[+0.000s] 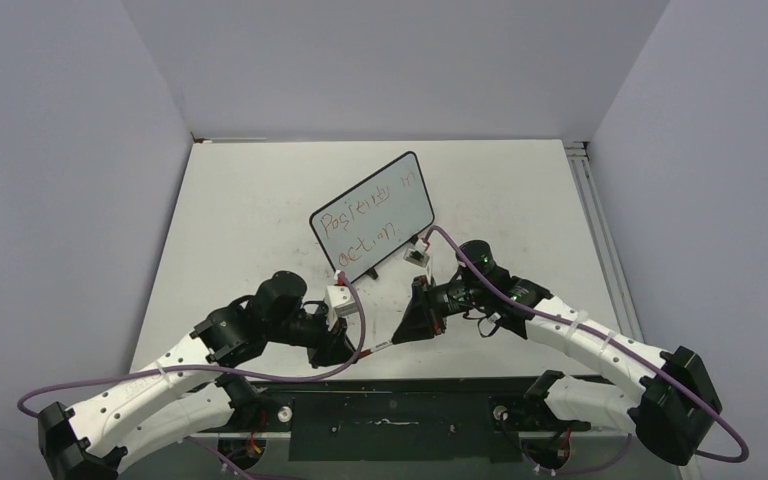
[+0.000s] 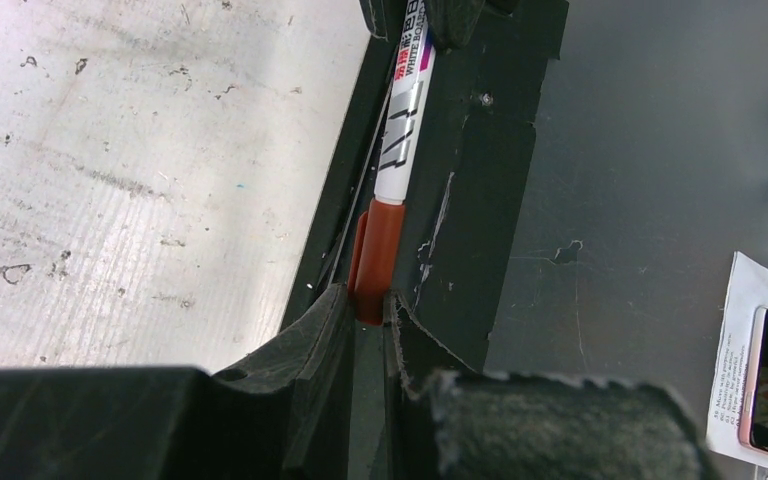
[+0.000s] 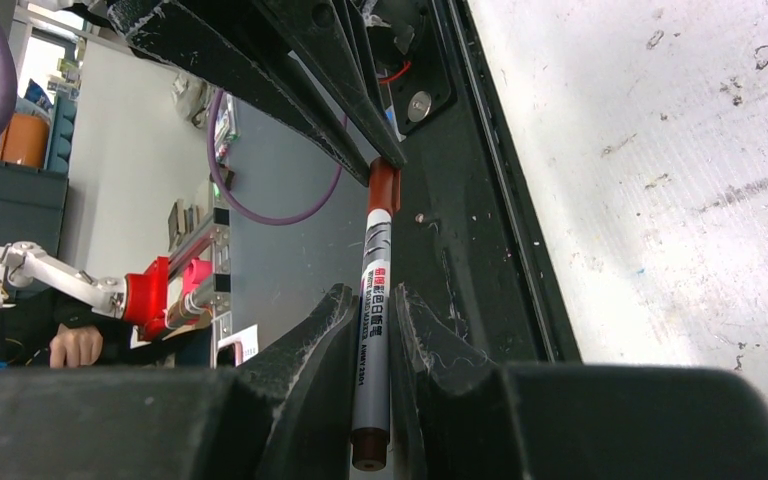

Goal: Write a sentence on the whiteboard
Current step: Close the whiteboard marker at the center of the board, then place the whiteboard marker at the center of the board.

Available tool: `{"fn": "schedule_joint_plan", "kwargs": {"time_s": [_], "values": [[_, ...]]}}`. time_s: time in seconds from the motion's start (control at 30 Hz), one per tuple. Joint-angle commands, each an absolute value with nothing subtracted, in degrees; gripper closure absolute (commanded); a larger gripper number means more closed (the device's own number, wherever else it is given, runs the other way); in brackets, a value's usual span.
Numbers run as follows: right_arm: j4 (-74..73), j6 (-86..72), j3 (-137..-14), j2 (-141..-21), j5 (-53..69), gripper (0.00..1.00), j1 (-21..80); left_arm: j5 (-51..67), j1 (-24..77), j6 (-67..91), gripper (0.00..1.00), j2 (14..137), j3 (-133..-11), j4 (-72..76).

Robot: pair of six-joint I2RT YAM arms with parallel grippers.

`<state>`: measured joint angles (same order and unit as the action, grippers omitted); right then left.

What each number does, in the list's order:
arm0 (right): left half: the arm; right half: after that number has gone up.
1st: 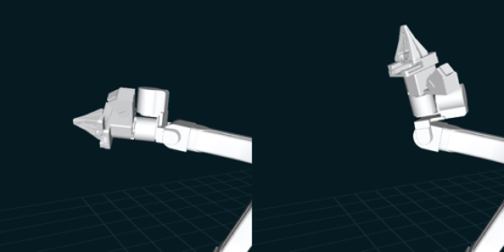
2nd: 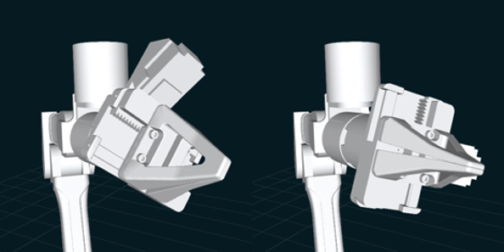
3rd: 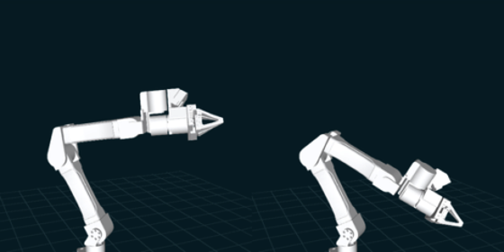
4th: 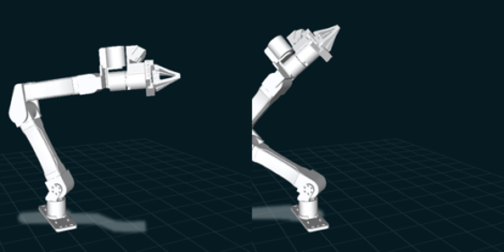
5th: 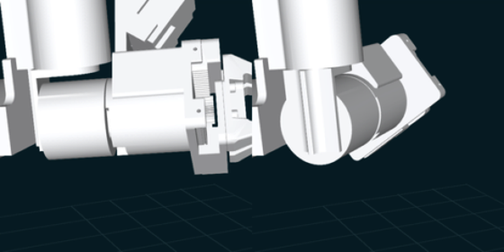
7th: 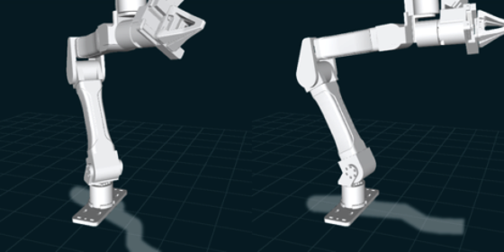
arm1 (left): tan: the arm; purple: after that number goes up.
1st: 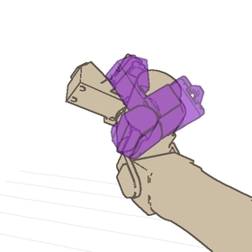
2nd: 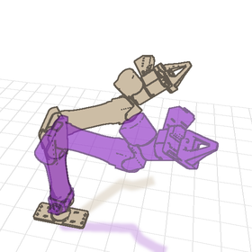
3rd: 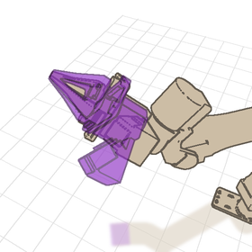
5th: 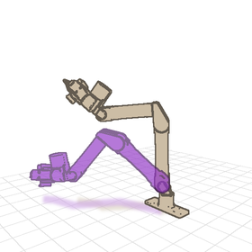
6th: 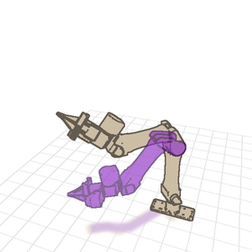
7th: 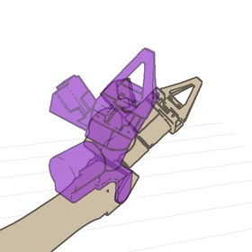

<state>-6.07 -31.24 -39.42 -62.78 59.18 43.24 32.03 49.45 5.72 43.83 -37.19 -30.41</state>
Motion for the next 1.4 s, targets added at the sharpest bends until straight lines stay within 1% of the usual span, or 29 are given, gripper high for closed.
{"fn": "schedule_joint_plan", "kwargs": {"time_s": [0.0, 0.53, 0.63, 0.67, 0.77, 0.8, 0.87, 0.93, 1.03, 1.1, 1.2, 1.37], "values": [[2.4, -33.5, -39.2, -63.6, 62.7, 0.94, 47.5, 31.7, 49.5, 7.1, 1.0, 43.9, -39.7, -9.9], [3.7, -34.7, -38.7, -64.5, 61.7, 0.94, 49.4, 32.1, 49.4, 8.2, 1.0, 44.1, -39.3, -8.1], [1.8, -33.4, -39.4, -64.3, 59.6, 0.94, 49.4, 31.2, 49.4, 9.0, 1.0, 44.2, -39.6, -8.6], [0.7, -32.8, -39.8, -64.2, 58.4, 0.94, 49.4, 30.4, 49.2, 9.2, 0.97, 44.3, -39.8, -9.2], [-3.7, -31.4, -41.1, -62.9, 51.8, 0.95, 49.0, 28.4, 48.5, 9.4, 0.65, 44.3, -40.4, -11.0], [-5.9, -31.2, -41.5, -62.3, 49.2, 0.95, 48.4, 27.4, 48.0, 9.6, 0.56, 44.1, -40.6, -11.6], [-9.9, -30.5, -42.5, -61.2, 43.0, 0.95, 46.6, 24.5, 47.1, 9.7, 0.43, 44.0, -41.0, -13.1], [-13.9, -30.0, -42.8, -60.0, 35.7, 0.95, 44.2, 22.0, 46.1, 9.8, 0.34, 43.9, -41.5, -14.6], [-18.3, -30.2, -41.7, -58.3, 26.1, 0.95, 40.3, 20.5, 43.2, 10.6, 0.26, 43.7, -42.0, -15.6], [-20.5, -31.0, -40.4, -57.3, 17.1, 0.94, 38.8, 20.0, 40.1, 11.6, 0.18, 43.2, -42.4, -15.9], [-21.1, -32.5, -37.4, -55.8, 7.0, 0.94, 38.4, 19.9, 33.3, 13.3, 0.16, 42.0, -42.4, -16.2], [-16.5, -34.4, -30.8, -52.9, -2.0, 0.94, 38.3, 19.4, 20.5, 16.2, 0.15, 38.8, -41.2, -17.1]]}}
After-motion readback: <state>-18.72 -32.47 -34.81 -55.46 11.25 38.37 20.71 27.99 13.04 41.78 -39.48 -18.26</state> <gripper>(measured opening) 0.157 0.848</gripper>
